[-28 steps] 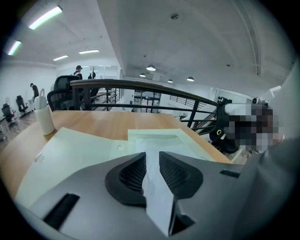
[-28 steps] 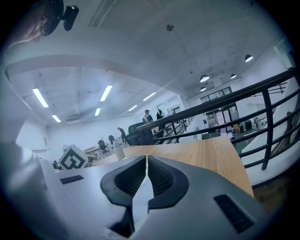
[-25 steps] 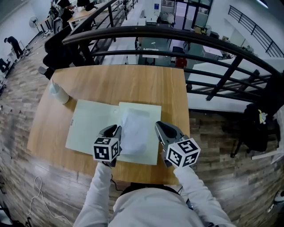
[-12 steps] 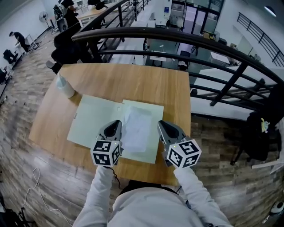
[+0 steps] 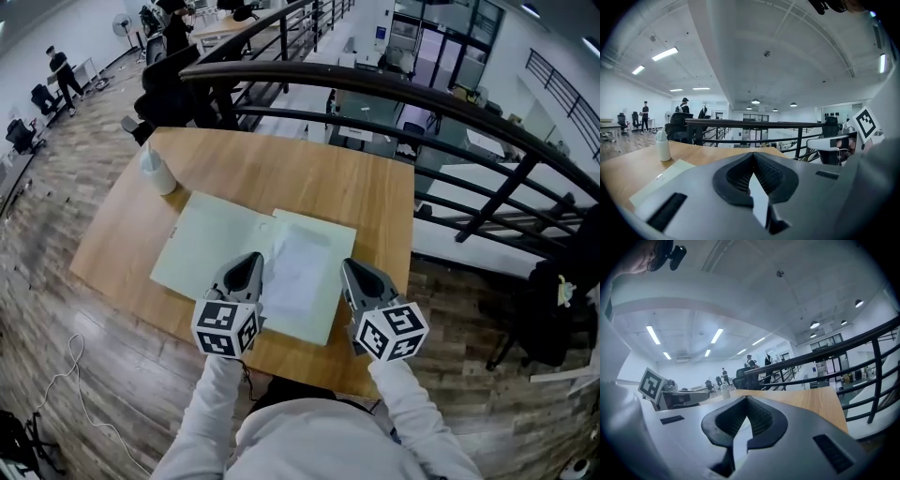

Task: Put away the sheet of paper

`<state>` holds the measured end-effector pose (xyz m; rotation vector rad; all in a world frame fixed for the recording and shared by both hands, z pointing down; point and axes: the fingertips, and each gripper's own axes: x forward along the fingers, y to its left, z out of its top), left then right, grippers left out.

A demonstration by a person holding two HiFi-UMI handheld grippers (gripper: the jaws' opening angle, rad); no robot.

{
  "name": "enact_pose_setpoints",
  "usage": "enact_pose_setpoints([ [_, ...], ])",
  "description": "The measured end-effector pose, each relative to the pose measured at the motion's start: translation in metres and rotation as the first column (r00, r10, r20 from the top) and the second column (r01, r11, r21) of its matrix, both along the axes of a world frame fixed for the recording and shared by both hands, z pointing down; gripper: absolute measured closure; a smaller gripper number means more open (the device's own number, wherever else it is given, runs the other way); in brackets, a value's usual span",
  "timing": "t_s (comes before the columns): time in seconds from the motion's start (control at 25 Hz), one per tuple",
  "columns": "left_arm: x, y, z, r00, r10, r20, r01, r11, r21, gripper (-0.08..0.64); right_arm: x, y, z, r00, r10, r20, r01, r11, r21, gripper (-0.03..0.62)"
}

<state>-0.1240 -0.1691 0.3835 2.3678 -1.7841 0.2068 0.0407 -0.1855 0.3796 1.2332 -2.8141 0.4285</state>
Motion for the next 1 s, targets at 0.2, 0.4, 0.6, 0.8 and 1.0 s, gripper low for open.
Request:
enact_pose_setpoints([
  [0.2, -0.001, 0.015, -0.008, 1.0, -0.026, 0.0, 0.026, 0.999, 0.026, 0.541, 0.001, 0.007, -0.002, 1.0, -0.01, -0.022, 0.01, 1.0, 0.027, 0.565],
  [0.4, 0.001, 0.023, -0.009, 0.999, -0.039, -0.004, 0.039, 0.999, 0.025, 0.541, 0.001, 0.011, -0.002, 0.999, -0.022, -0.024, 0.023, 0.999, 0.034, 0.565],
  [0.6, 0.003, 0.031, -0.007, 0.999, -0.042, -0.018, 0.042, 0.999, 0.018, 0.541, 0.001, 0.017, 0.0, 0.999, -0.029, -0.03, 0.029, 0.999, 0.029, 0.565],
  [0.8, 0.009, 0.035, -0.006, 0.999, -0.04, -0.026, 0.04, 0.999, 0.012, 0.541, 0.007, 0.021, 0.0, 0.999, -0.022, -0.027, 0.023, 0.999, 0.029, 0.565],
  [1.0, 0.011, 0.038, -0.007, 0.999, -0.043, -0.03, 0.044, 0.999, 0.012, 0.541, 0.011, 0.024, 0.001, 1.0, -0.019, -0.024, 0.02, 0.999, 0.028, 0.565],
])
